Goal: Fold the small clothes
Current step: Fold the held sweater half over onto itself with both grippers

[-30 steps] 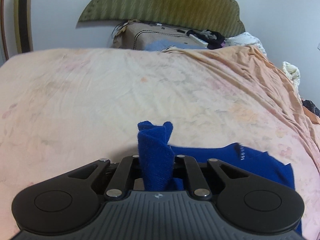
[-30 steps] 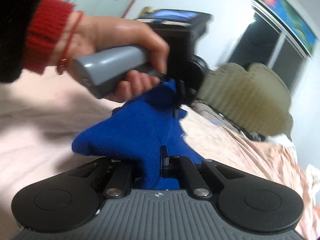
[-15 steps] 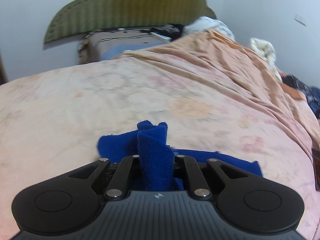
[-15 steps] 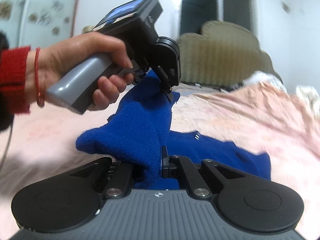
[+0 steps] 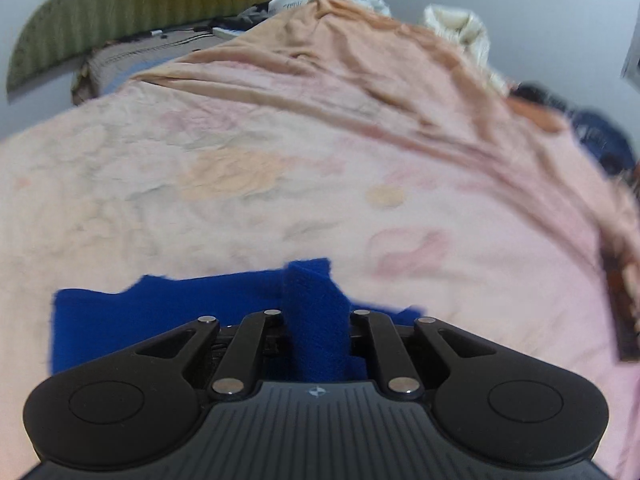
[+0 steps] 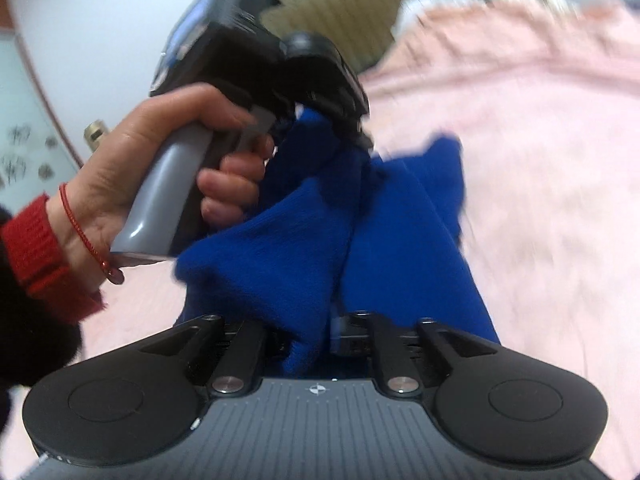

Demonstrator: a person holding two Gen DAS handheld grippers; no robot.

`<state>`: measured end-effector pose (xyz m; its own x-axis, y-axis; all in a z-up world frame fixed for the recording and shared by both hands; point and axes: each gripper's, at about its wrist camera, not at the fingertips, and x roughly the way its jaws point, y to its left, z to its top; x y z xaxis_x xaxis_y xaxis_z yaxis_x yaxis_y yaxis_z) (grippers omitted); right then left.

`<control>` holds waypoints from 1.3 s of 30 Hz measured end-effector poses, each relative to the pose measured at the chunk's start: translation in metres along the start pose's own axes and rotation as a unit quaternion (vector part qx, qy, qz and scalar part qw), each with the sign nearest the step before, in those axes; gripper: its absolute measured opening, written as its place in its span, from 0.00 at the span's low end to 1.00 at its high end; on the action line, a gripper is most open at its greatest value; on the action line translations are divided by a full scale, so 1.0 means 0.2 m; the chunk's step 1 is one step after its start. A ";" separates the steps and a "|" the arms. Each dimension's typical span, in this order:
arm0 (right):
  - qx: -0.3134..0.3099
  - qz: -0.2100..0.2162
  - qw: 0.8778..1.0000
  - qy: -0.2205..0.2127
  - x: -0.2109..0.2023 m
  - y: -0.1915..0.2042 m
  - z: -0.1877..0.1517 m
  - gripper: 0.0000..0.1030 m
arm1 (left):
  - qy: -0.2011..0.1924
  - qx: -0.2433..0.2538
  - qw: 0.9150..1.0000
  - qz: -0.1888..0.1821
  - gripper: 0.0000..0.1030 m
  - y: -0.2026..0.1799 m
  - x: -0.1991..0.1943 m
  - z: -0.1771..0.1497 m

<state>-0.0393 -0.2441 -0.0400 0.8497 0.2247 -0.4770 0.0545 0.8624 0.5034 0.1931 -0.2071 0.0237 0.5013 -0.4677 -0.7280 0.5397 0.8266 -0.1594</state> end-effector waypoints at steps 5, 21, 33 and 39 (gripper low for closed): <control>0.042 0.030 0.999 0.012 -0.02 -0.06 -0.01 0.33 | -0.048 -0.059 0.997 -0.017 0.65 0.07 -0.12 0.05; 0.134 0.070 0.988 -0.018 -0.07 -0.28 0.08 0.42 | -0.059 -0.005 0.998 0.037 0.76 0.29 -0.55 -0.51; 0.110 0.036 0.993 0.016 -0.12 -0.31 0.08 0.12 | -0.050 0.053 0.995 0.070 0.76 0.31 -0.65 -0.79; 0.090 0.033 0.995 -0.024 -0.14 -0.31 0.25 0.41 | -0.060 0.044 0.996 0.051 0.76 0.31 -0.66 -0.75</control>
<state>-0.0404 -0.3272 -0.0220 0.8783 0.2520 -0.4063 0.0878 0.7503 0.6552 0.0597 -0.0470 0.0098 0.6317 -0.4206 -0.6513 0.5353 0.8442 -0.0259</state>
